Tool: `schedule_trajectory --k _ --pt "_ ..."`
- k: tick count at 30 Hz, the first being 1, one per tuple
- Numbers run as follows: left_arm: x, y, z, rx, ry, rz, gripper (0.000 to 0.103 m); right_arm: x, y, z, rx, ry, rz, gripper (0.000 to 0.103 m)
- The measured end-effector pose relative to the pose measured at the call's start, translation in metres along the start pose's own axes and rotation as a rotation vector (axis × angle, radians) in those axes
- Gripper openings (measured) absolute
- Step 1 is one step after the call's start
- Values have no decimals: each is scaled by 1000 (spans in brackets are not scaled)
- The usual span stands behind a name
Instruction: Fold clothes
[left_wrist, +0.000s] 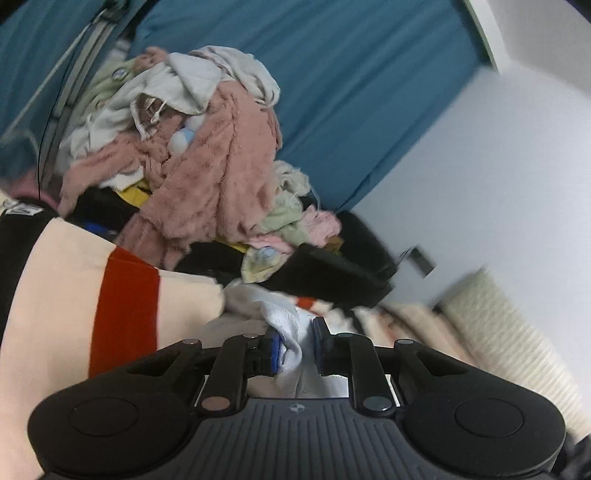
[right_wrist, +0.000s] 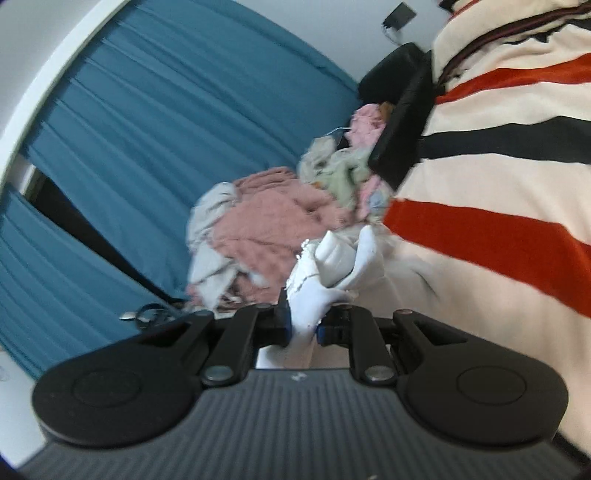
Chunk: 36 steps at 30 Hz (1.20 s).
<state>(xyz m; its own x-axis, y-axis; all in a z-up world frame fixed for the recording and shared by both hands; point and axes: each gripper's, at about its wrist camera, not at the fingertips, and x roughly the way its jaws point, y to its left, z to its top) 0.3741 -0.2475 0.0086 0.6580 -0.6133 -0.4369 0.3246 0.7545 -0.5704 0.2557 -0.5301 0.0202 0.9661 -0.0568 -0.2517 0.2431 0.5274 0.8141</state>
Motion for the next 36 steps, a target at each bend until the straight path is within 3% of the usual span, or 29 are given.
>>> schedule_trajectory --k 3,6,8,11,14,16,18,19,23,30,36 --pt "26 13 -42 79 34 51 18 10 -55 -38 14 53 -80 15" --pt "31 42 -96 155 126 117 18 15 -110 -83 50 190 -202 16" --pt "30 55 -126 212 171 155 22 14 -142 -106 110 282 -233 18" --pt "-2 37 -124 255 150 161 30 5 -159 -116 183 361 -237 26" --pt "-35 16 -118 295 122 162 38 -13 -133 -106 113 385 -265 39" --pt "-58 2 -114 322 103 163 47 -30 -109 -100 54 378 -256 56" --pt "-81 -12 -109 348 84 163 50 -52 -82 -94 -28 348 -237 87" --pt "-92 -19 -107 361 75 164 52 -65 -67 -92 -76 328 -228 90" --pt "-137 -48 -99 414 37 165 82 -109 -13 -89 -240 255 -196 89" --pt "-241 -87 -100 481 -60 147 95 -175 46 -91 -394 119 -180 90" --pt "-333 -111 -109 499 -156 115 103 -227 76 -111 -513 55 -161 90"
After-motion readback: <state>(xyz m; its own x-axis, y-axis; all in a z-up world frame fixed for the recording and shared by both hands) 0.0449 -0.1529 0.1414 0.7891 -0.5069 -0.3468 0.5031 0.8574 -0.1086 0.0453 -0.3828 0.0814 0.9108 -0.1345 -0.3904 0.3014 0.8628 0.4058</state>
